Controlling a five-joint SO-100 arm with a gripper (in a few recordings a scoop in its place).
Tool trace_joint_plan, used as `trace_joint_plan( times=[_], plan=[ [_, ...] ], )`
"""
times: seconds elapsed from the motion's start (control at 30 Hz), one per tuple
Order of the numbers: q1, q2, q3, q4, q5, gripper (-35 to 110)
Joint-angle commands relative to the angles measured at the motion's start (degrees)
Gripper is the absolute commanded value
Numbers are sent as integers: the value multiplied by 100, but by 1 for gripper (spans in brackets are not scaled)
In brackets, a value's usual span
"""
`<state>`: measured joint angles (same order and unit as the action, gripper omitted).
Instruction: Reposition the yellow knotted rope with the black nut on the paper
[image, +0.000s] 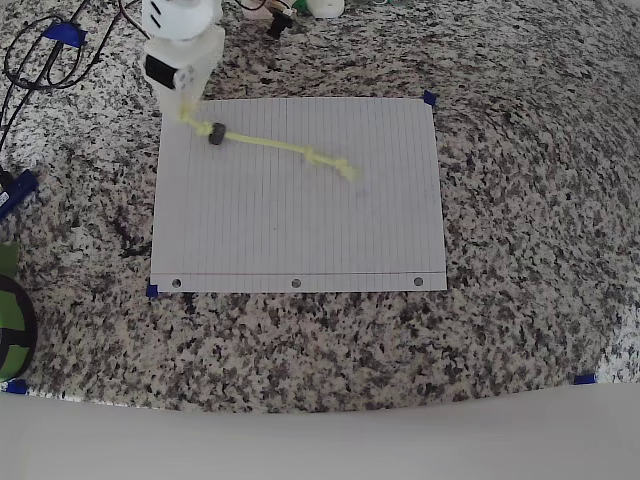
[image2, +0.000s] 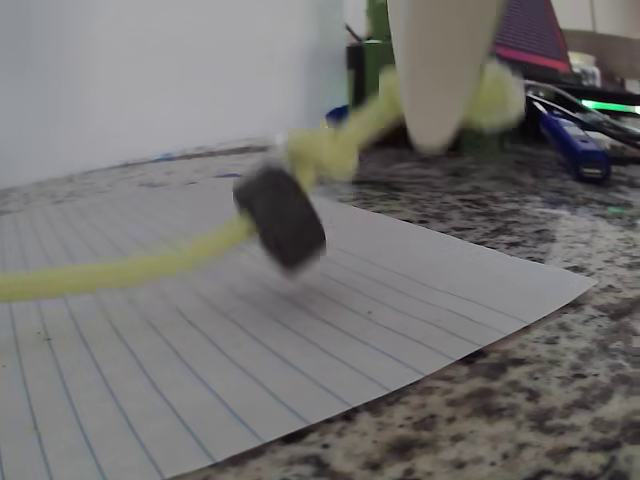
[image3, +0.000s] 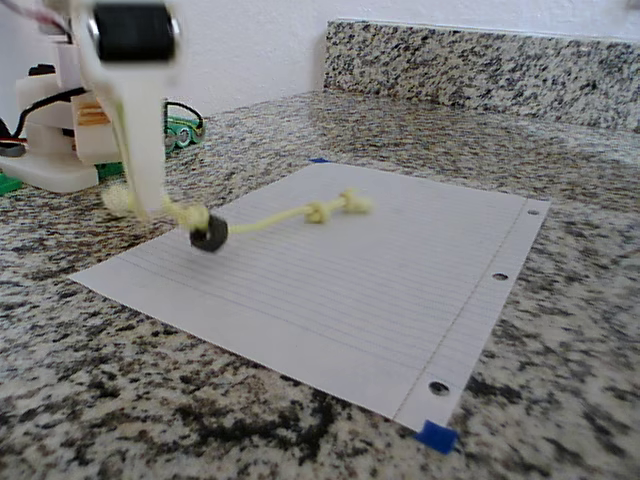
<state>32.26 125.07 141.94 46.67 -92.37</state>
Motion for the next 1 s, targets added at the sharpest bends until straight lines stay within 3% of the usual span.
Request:
trace_joint_plan(
  times=[0.0,0.53,0.73,0.97],
  plan=[
    [123,861,-237,79,-35,0],
    [888,1635,-3094,659,-290,0],
    [958,1608,-2892,1099,-149,0],
    [1011,1389,-2048,721,0,0]
  ],
)
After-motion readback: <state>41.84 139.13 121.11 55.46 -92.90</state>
